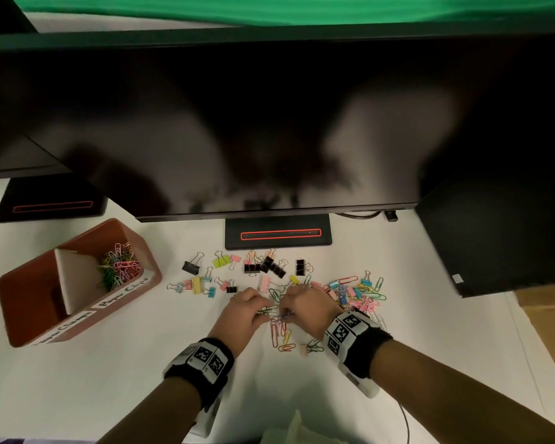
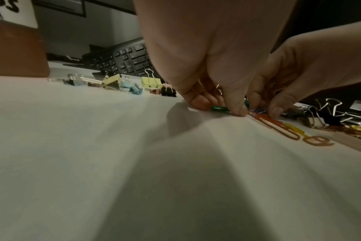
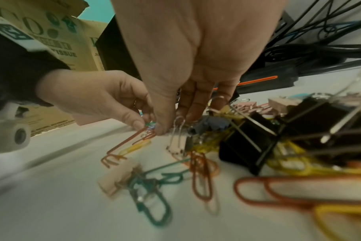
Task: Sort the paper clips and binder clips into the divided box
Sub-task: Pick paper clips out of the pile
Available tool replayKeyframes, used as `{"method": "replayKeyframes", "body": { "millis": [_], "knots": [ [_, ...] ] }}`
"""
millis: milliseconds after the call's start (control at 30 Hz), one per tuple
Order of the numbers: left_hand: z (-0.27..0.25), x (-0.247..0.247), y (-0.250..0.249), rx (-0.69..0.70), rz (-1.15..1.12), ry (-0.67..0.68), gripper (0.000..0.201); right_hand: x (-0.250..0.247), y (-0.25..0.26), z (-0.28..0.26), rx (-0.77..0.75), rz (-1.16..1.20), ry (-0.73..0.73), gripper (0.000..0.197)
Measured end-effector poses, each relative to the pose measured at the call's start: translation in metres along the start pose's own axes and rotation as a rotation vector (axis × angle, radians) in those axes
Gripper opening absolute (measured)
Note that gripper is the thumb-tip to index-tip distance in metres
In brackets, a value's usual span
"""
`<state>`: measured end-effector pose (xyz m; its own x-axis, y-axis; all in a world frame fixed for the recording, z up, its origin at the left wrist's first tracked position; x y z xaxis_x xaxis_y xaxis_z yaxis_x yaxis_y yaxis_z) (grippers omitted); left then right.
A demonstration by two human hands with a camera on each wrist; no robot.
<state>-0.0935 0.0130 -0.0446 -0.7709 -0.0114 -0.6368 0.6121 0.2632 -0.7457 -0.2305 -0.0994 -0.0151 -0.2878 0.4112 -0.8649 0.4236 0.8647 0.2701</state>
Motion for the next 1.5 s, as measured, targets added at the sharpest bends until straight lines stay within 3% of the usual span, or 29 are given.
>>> {"method": "replayKeyframes", "body": {
  "millis": [133, 400, 533, 700, 800, 900, 1033, 1167, 1333, 1433, 1500],
  "knots": [
    [0.005, 0.002, 0.000, -0.057, 0.014, 0.001, 0.009, 0.000, 0.000, 0.004, 0.004, -0.006, 0.039, 0.021],
    [0.010, 0.003, -0.001, -0.032, 0.196, 0.035, 0.007, 0.002, -0.003, 0.004, 0.033, 0.023, 0.075, 0.018],
    [0.006, 0.003, 0.002, 0.008, 0.319, 0.062, 0.027, 0.003, 0.000, 0.005, 0.046, -0.011, 0.119, 0.023],
    [0.001, -0.008, 0.004, 0.061, 0.292, 0.046, 0.028, -0.003, -0.001, 0.003, 0.056, 0.017, 0.090, 0.021],
    [-0.005, -0.028, 0.007, -0.024, 0.094, -0.038, 0.006, -0.019, 0.005, 0.003, 0.062, 0.118, -0.018, 0.021],
    [-0.018, -0.070, 0.009, -0.070, -0.063, -0.175, 0.005, -0.047, 0.025, 0.014, 0.011, 0.207, -0.147, 0.020],
    [-0.037, -0.150, 0.026, -0.115, -0.068, -0.421, 0.005, -0.093, 0.077, 0.057, -0.076, 0.299, -0.272, 0.017],
    [-0.048, -0.217, 0.064, -0.315, -0.047, -0.603, 0.007, -0.127, 0.146, 0.125, -0.143, 0.345, -0.339, 0.016],
    [-0.043, -0.245, 0.102, -0.561, -0.073, -0.474, 0.010, -0.128, 0.200, 0.198, -0.053, 0.324, -0.223, 0.023],
    [-0.044, -0.245, 0.104, -0.536, -0.040, -0.348, 0.019, -0.118, 0.207, 0.203, -0.048, 0.298, -0.149, 0.037],
    [-0.046, -0.244, 0.096, -0.469, -0.044, -0.323, 0.027, -0.114, 0.201, 0.190, -0.091, 0.326, -0.222, 0.039]
  ]
}}
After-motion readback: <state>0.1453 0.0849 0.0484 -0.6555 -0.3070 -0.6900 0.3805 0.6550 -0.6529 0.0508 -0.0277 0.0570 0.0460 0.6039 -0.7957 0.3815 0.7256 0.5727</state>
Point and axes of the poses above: each hand's wrist, its own z-axis towards the middle knuckle, its own x-axis out of the palm, y = z × x, the point moved 1 cm from there along z, towards the middle knuckle, and after that the axes turned 8 degrees about -z, right-handed, at the moved point
